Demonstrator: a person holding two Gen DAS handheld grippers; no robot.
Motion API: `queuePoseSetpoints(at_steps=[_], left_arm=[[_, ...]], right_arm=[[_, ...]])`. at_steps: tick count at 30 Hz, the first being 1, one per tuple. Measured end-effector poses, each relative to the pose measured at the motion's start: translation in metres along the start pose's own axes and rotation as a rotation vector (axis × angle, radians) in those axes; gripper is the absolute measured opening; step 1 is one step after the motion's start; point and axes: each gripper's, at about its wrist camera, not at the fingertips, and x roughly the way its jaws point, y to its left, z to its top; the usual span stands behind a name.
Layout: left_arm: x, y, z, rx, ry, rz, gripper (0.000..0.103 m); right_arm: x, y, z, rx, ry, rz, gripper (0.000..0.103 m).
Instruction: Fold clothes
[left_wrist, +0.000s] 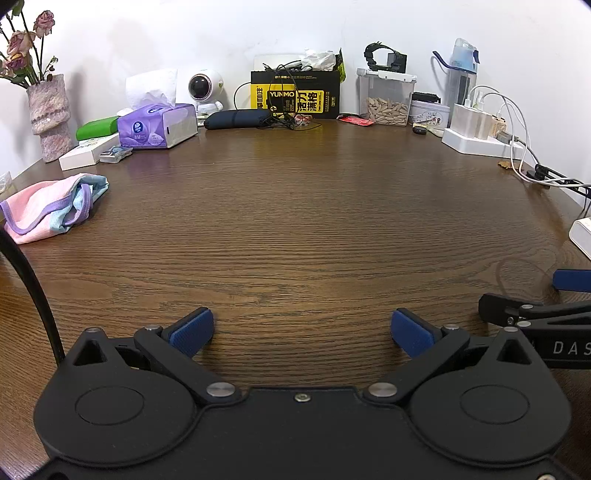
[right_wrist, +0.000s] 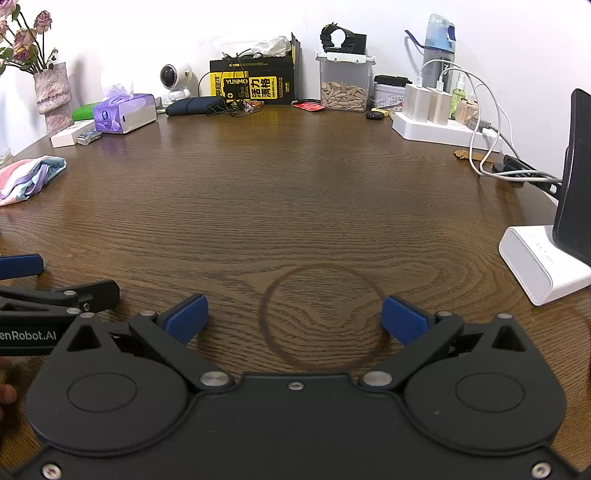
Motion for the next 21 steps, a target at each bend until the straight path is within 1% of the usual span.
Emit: queuePoseSetpoints(at_steps=[17, 19, 21], left_arm=[[0.0013, -0.0007, 0.0005, 0.002, 0.000, -0.001, 0.103], [0.0013, -0.0026, 0.0004, -0.015, 0.001, 0.023, 0.103], [0.0012, -0.0032, 0.0005, -0.022, 0.001, 0.031, 0.103]], right_arm=[[-0.0003, 0.0006, 0.0005, 0.003, 0.000, -0.004, 0.102], [0.0000, -0.0002, 0.0007, 0.002, 0.000, -0.003, 0.102], [0.0000, -0.0004, 0.0008, 0.001, 0.000, -0.002, 0.102]])
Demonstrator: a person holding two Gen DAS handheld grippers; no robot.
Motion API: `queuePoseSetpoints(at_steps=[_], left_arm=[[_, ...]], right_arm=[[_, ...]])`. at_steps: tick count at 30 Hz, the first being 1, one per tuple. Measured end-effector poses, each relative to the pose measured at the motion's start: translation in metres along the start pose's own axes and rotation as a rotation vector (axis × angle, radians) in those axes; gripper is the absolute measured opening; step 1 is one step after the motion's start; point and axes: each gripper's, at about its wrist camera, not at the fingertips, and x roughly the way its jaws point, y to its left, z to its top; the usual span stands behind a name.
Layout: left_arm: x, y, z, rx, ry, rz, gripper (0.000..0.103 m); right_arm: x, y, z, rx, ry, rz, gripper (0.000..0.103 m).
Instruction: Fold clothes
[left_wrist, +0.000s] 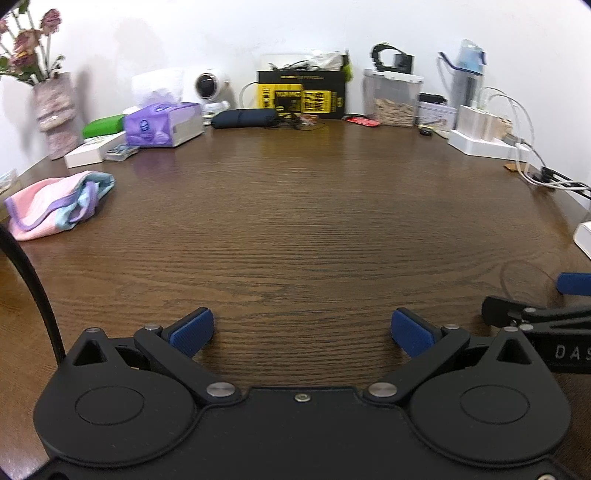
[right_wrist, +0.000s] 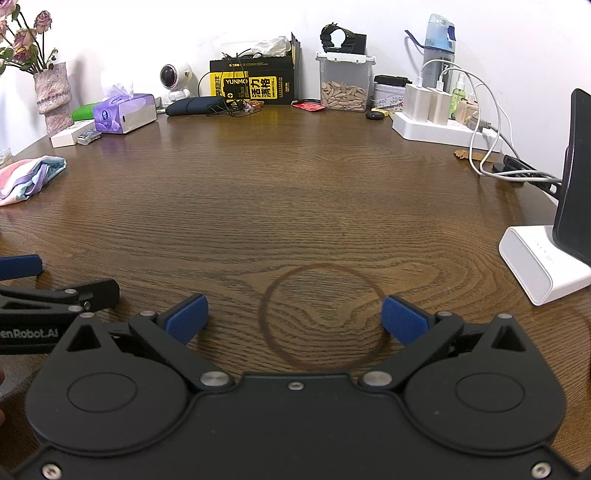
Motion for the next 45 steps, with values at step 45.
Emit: queuePoseSetpoints(at_steps=[45], left_arm=[[0.0006, -0.0049, 0.0030, -0.031, 0.002, 0.049, 0.103]], right_arm=[[-0.0005, 0.0019, -0.0001, 0.002, 0.001, -0.003, 0.103]])
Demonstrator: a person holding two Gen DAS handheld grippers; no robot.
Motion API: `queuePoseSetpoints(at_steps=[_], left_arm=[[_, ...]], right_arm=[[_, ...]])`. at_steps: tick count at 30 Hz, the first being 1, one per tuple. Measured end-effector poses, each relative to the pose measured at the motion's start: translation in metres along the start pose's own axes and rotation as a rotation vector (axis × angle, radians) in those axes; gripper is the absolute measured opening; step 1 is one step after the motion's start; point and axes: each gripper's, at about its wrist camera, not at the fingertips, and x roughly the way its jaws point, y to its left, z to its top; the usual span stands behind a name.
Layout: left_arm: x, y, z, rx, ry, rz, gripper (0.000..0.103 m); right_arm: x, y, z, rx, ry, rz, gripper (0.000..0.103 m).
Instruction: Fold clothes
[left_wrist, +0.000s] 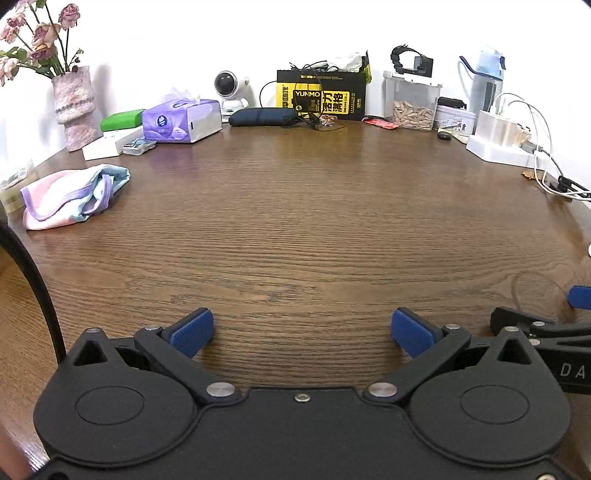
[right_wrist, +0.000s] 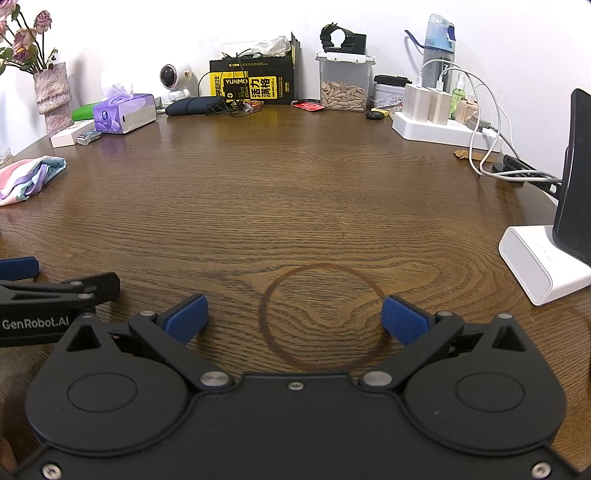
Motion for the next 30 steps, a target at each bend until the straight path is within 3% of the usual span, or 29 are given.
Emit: queuePoseSetpoints(at_steps=[8, 23, 30], left_arm=[[0.002, 0.000, 0.001, -0.042, -0.003, 0.007, 0.103], [0.006, -0.011, 0.006, -0.019, 0.004, 0.042, 0.103], [0.006, -0.010, 0.005, -0.029, 0.001, 0.021, 0.103]], right_arm=[[0.000, 0.000, 0.000, 0.000, 0.000, 0.000, 0.103], [0.000, 0.000, 0.000, 0.007, 0.000, -0.007, 0.103], [0.000, -0.001, 0.000, 0.015, 0.000, -0.018, 0.103]])
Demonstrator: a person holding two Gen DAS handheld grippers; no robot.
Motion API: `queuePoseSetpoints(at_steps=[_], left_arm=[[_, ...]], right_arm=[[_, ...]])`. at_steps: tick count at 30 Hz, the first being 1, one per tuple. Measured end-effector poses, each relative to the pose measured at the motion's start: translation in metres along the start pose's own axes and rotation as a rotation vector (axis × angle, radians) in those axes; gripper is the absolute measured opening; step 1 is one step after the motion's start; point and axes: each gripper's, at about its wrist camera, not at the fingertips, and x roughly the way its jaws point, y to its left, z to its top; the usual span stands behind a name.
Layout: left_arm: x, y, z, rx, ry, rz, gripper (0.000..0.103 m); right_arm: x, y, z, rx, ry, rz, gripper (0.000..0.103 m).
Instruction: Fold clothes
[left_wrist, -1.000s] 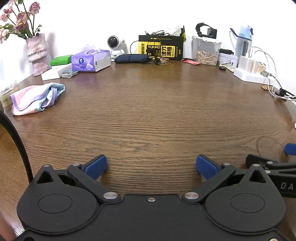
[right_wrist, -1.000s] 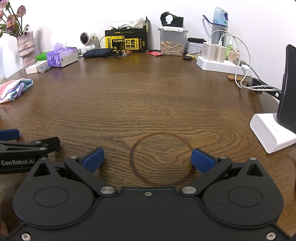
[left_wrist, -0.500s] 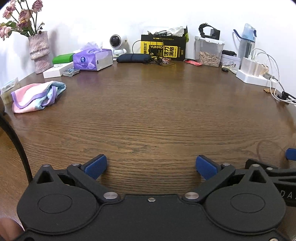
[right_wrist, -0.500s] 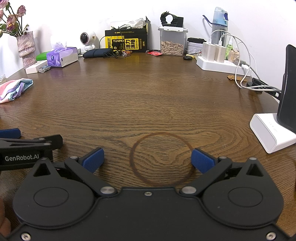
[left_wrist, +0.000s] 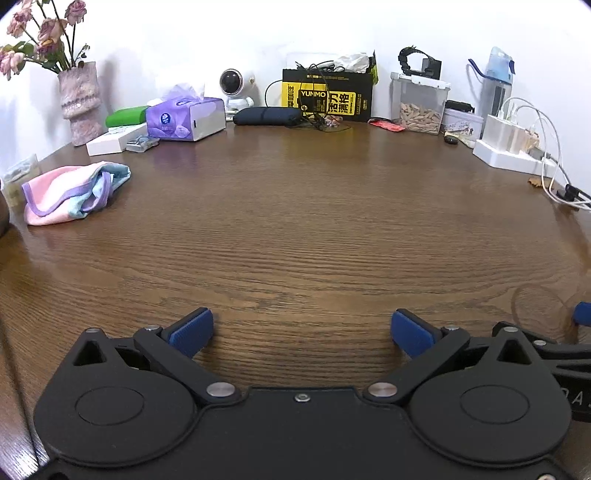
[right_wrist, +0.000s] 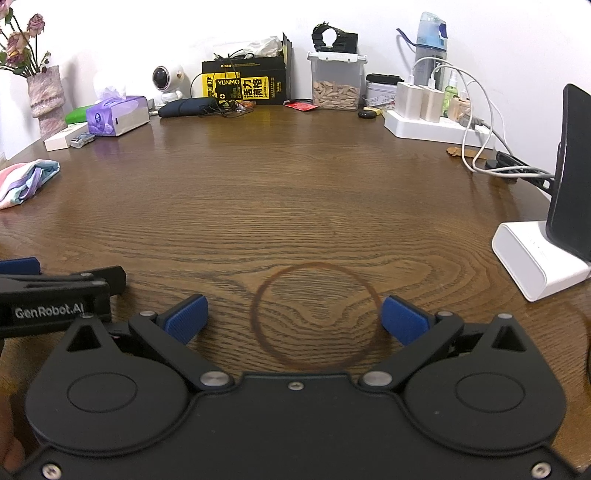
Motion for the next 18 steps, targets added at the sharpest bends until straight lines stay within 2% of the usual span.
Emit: queuePoseSetpoints(at_steps=[18], left_arm=[[0.0006, 0.0006, -0.0004, 0.000, -0.001, 0.000, 0.103]], right_arm=[[-0.0001, -0.0008, 0.0015, 0.000, 0.000, 0.000, 0.103]])
